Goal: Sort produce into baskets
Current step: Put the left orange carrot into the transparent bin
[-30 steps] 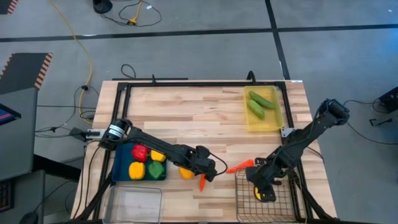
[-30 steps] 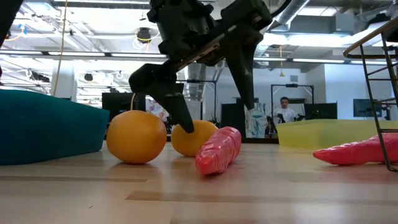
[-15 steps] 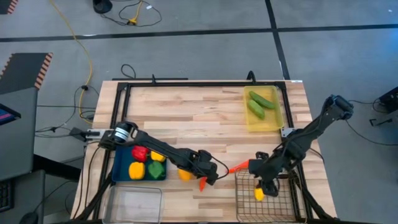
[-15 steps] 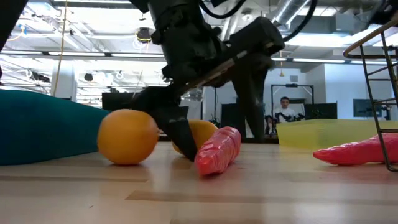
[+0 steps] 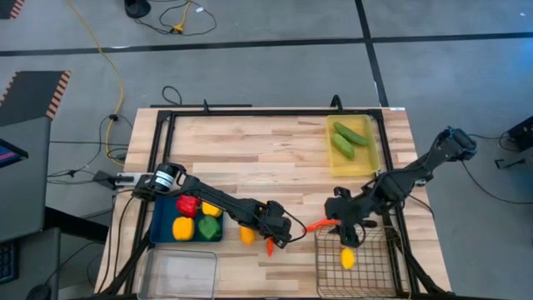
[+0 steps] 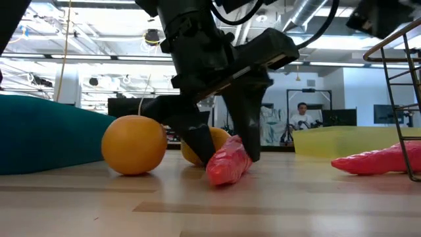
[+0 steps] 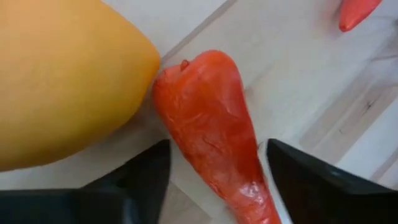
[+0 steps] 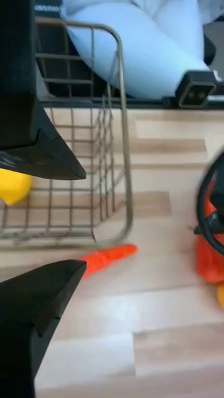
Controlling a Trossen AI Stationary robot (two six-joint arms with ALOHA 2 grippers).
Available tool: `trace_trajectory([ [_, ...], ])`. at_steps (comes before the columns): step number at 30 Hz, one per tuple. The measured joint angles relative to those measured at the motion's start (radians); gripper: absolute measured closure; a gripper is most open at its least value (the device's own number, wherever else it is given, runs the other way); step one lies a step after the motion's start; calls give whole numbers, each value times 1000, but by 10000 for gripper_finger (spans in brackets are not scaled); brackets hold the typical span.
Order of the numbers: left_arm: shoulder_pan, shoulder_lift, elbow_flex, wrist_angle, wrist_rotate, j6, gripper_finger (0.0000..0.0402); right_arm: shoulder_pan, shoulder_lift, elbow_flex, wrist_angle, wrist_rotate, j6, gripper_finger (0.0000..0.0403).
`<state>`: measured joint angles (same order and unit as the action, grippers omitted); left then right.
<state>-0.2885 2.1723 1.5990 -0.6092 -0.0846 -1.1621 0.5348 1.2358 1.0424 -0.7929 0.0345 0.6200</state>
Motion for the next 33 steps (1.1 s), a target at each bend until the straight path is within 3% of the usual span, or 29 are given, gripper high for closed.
trace_trajectory([
  [6,1,0,0,3,25,40,261,-64,0,0,-1,0,-28,154],
  [10,1,-3,0,0,26,65,300,-94,0,0,-8,-1,-30,154],
  [24,-5,-163,0,-130,29,160,270,-113,1,0,-17,-1,-30,154],
  [33,-58,-336,0,-246,139,174,268,-112,1,0,-17,-2,-30,154],
])
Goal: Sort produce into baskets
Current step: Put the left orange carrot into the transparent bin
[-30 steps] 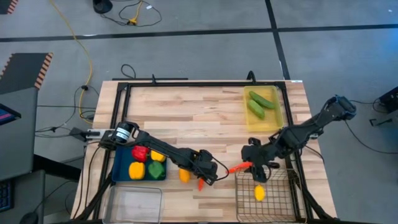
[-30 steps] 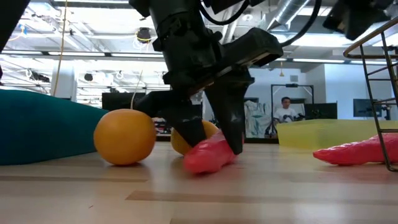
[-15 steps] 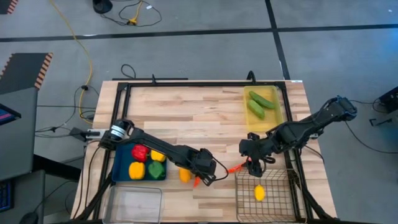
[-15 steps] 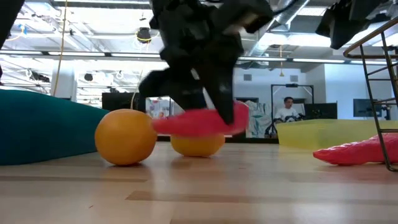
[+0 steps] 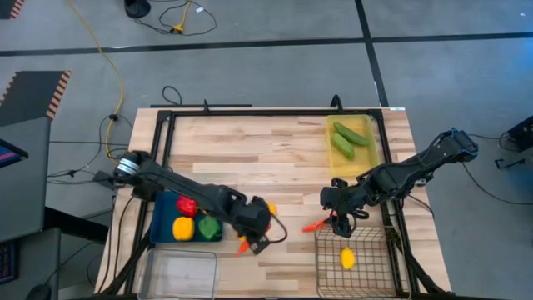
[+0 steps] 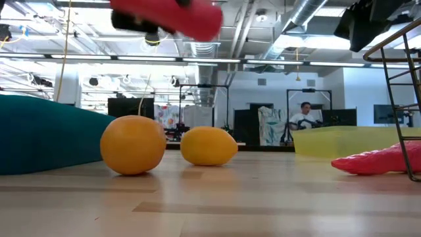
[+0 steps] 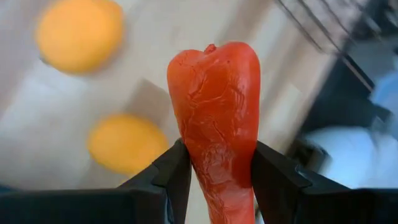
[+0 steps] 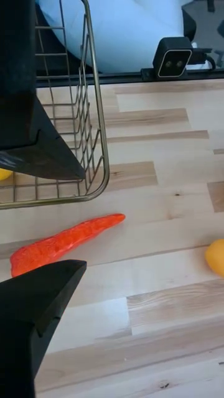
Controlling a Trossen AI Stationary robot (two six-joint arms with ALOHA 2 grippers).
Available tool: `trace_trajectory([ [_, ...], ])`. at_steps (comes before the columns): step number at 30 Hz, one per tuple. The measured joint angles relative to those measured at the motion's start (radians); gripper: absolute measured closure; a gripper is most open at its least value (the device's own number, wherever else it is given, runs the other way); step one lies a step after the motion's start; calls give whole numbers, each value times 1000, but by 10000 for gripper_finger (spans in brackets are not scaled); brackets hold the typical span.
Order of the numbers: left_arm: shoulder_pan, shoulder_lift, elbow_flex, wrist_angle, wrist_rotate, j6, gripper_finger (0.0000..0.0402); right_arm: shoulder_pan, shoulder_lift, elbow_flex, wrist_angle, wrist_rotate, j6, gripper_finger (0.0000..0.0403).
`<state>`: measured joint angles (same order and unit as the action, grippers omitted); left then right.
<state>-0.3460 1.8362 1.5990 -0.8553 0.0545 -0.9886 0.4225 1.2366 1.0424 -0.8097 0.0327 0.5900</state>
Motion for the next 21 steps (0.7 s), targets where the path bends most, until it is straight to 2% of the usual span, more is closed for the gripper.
trace_trajectory([
  [7,-114,-59,1,-68,118,-32,267,0,0,0,0,0,0,154],
  [12,-218,-60,1,-207,157,-171,267,0,0,0,1,0,0,154],
  [21,-395,-55,1,-421,130,-443,267,0,0,0,1,0,1,154],
])
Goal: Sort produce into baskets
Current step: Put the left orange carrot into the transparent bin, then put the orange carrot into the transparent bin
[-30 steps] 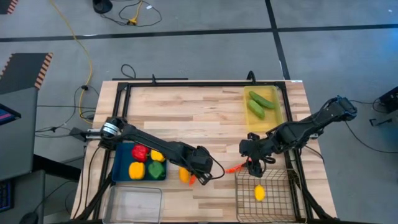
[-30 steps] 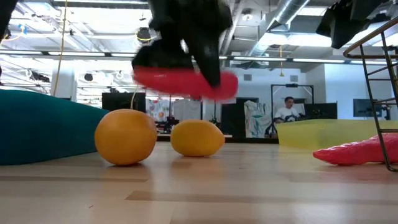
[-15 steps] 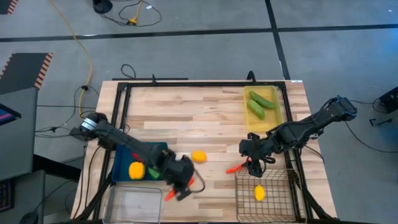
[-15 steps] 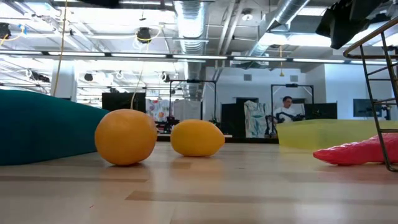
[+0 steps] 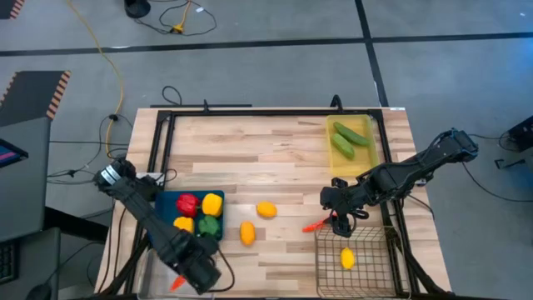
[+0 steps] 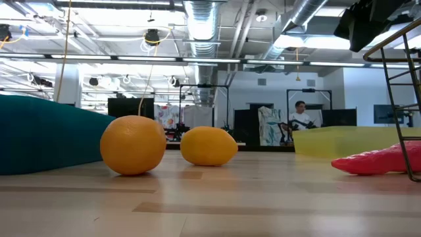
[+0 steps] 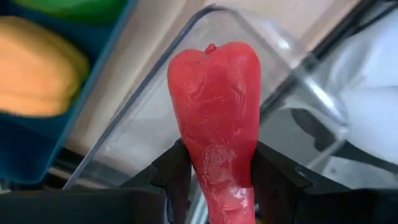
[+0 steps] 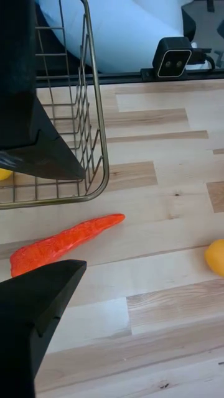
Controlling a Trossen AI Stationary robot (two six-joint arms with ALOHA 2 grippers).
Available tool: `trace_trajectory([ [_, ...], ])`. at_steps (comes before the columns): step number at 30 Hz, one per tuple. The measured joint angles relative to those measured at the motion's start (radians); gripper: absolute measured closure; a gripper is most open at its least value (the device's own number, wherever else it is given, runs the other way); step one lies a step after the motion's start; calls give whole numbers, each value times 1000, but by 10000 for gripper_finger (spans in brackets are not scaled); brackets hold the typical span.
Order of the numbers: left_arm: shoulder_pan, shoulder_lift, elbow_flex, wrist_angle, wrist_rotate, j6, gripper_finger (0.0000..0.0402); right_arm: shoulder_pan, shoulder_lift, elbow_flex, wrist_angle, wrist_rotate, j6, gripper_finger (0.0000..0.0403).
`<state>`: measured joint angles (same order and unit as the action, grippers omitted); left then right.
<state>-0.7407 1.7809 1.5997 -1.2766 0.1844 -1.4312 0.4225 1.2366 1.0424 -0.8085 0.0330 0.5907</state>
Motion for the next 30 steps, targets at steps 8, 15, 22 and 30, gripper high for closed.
trace_trajectory([
  [8,-65,3,0,-14,-83,-32,266,-2,0,0,1,0,0,154],
  [15,-66,3,0,-16,-54,-59,239,-33,0,0,1,1,2,154],
  [22,-66,3,0,-16,-54,-44,180,-78,0,0,0,1,-140,154],
  [30,-65,4,0,-7,-67,20,157,-136,0,0,-1,1,-436,154],
])
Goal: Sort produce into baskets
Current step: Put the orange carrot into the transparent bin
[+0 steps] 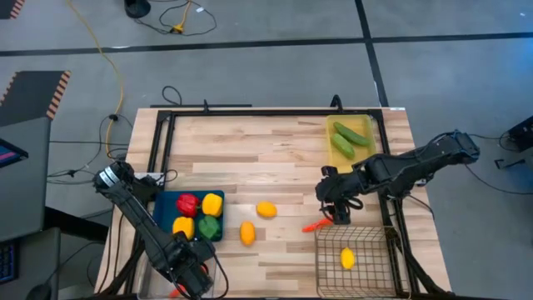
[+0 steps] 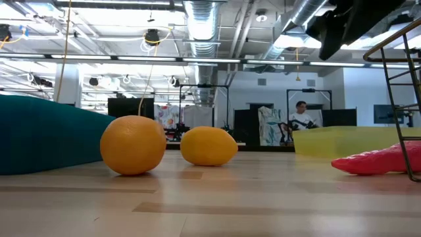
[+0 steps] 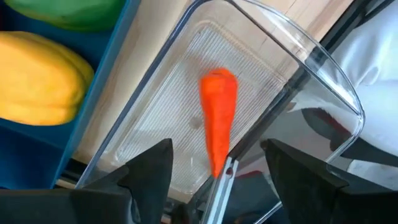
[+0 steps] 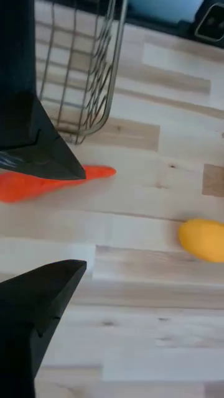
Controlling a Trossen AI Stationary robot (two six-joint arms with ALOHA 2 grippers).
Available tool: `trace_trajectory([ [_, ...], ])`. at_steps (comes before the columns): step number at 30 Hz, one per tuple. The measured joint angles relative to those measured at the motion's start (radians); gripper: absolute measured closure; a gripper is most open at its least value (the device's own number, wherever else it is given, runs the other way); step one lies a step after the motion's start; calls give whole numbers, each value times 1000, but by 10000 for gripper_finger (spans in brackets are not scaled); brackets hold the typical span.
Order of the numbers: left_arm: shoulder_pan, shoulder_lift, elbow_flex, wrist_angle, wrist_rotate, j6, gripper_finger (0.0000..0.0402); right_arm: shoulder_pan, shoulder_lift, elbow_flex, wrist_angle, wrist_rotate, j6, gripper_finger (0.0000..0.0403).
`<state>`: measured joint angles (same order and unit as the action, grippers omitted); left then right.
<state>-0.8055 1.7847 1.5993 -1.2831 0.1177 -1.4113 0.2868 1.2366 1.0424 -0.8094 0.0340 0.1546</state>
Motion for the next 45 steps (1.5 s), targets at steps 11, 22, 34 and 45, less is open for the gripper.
trace_trajectory([
  [11,0,0,0,0,-1,4,156,-15,0,0,-137,-4,-32,154],
  [22,49,0,0,2,41,53,156,-15,0,0,-156,-52,1,151],
  [34,127,0,0,2,52,191,156,-15,121,0,-170,-52,22,82],
  [45,186,0,0,2,-2,316,156,-12,283,-1,-223,-63,-32,75],
])
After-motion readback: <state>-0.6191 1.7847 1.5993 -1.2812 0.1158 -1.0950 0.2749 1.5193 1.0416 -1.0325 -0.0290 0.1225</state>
